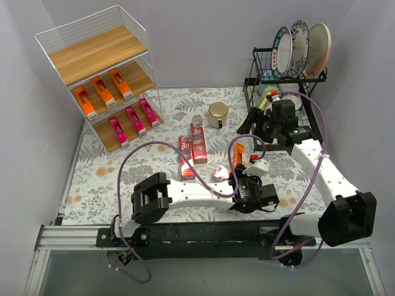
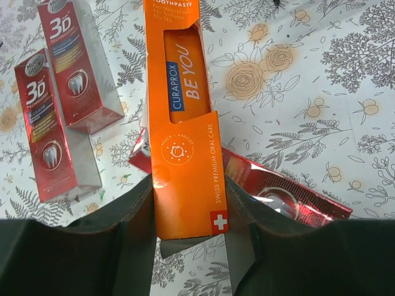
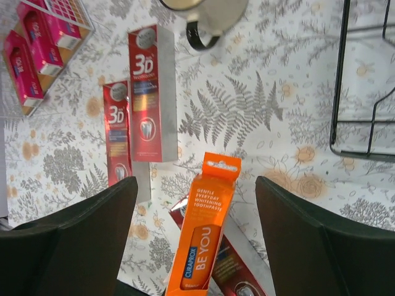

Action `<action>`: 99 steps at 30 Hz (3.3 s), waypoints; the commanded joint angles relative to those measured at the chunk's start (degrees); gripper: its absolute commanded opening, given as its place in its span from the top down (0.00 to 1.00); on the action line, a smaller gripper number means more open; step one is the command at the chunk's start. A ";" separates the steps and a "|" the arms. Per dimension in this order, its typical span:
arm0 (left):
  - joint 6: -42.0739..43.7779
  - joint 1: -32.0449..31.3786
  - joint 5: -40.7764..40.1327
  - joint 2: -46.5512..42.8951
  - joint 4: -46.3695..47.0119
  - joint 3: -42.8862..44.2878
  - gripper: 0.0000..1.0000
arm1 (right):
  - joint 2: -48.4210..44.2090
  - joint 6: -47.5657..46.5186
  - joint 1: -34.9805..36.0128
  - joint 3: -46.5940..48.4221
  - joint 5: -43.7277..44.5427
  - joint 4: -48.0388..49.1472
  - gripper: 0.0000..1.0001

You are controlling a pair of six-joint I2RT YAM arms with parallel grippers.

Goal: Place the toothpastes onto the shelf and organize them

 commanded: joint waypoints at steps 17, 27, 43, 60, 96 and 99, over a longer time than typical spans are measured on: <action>-12.80 12.02 -0.50 -24.22 -12.76 -6.49 0.80 | -18.16 -11.58 -3.39 -2.86 23.55 4.39 0.11; -6.04 26.44 0.81 -33.36 -13.74 -3.86 0.80 | -25.98 -16.86 -3.31 -8.84 28.48 1.75 0.12; 10.22 47.00 7.32 -30.39 -0.39 6.07 0.80 | -32.84 -19.94 -3.39 -13.50 31.56 3.15 0.13; 16.82 60.28 17.51 -22.56 8.41 10.65 0.79 | -39.26 -21.69 -2.96 -19.39 32.35 8.07 0.14; 21.13 63.89 21.73 -16.40 18.70 8.89 0.52 | -50.07 -25.21 0.65 -28.36 36.65 14.05 0.16; 21.39 63.98 21.65 -17.81 19.84 7.40 0.58 | -50.25 -25.12 0.65 -28.45 36.57 13.97 0.16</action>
